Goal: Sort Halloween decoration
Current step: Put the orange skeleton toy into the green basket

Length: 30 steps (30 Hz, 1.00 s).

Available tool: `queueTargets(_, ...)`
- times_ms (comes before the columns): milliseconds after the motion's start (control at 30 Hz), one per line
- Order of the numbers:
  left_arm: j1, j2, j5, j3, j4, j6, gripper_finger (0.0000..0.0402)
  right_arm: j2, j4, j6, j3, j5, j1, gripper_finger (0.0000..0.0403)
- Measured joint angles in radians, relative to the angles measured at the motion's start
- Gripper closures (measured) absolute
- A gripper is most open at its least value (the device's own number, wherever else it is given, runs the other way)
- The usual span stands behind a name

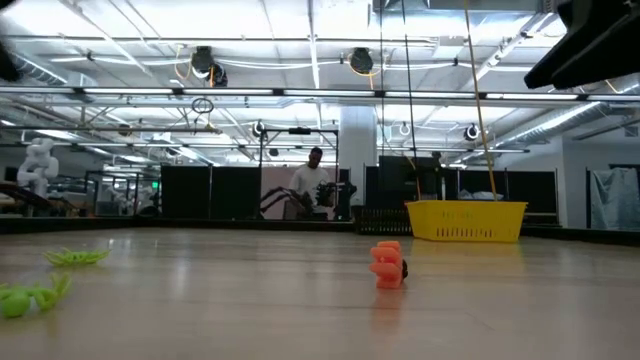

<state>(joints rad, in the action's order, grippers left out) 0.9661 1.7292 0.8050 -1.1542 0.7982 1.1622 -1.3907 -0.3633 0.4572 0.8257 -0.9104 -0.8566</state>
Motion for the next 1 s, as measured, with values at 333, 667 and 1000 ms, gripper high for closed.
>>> queueTargets(333, 0.024, -0.002, -0.44, 0.0, -0.02, 0.017, 0.0307, -0.015, 0.009, -0.011, 0.0, 0.0, 0.002, 0.0252)
queueTargets(667, -0.05, 0.009, -0.588, -0.001, 0.093, -0.22, 0.0239, -0.015, 0.019, -0.032, 0.0, 0.0, 0.003, 0.0252)
queueTargets(1000, -0.085, 0.054, -0.587, -0.001, 0.094, -0.585, 0.0196, -0.015, 0.019, -0.032, 0.0, 0.0, 0.003, 0.0252)
